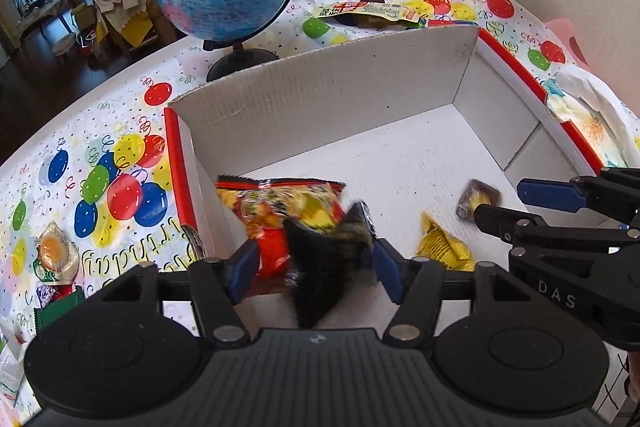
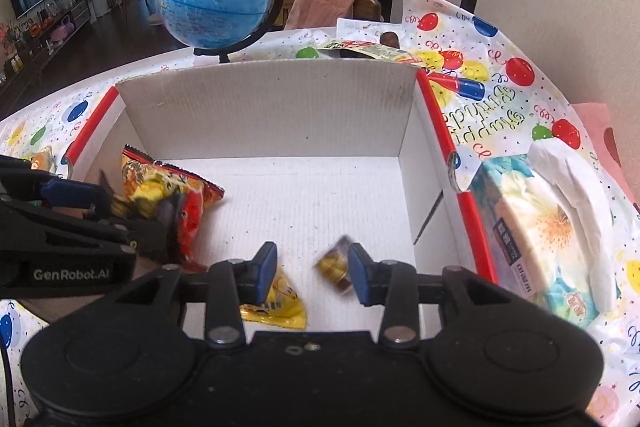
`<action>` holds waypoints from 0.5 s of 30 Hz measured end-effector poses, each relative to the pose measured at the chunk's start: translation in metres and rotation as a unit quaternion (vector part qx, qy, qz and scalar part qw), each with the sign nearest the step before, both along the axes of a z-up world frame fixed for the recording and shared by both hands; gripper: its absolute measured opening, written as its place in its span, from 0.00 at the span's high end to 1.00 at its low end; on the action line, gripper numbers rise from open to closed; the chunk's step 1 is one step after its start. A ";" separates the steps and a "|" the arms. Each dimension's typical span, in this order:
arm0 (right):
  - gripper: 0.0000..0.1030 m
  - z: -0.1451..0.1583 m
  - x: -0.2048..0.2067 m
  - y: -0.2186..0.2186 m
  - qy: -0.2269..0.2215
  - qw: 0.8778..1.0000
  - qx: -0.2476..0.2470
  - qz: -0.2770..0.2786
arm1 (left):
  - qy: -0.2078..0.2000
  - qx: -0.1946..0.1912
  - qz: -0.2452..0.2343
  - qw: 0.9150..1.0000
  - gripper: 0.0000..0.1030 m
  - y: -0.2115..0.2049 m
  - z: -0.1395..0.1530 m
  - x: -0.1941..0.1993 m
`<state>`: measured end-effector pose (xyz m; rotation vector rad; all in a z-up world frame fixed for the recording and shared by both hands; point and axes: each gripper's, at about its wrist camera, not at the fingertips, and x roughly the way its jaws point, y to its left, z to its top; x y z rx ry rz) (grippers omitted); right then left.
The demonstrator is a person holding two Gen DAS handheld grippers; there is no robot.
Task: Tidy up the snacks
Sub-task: 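Open both tools to drop the snacks into the box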
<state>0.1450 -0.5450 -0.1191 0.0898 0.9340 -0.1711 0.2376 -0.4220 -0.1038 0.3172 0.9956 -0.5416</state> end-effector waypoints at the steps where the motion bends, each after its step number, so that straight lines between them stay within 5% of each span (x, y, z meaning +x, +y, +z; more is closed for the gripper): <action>1: 0.54 0.002 -0.001 0.000 -0.002 1.000 0.000 0.000 | 0.002 -0.004 0.000 1.000 0.39 0.001 0.002 -0.001; 15: 0.25 0.054 -0.027 0.020 -0.065 0.998 0.000 0.016 | -0.033 -0.044 0.030 0.998 0.30 0.032 0.046 -0.021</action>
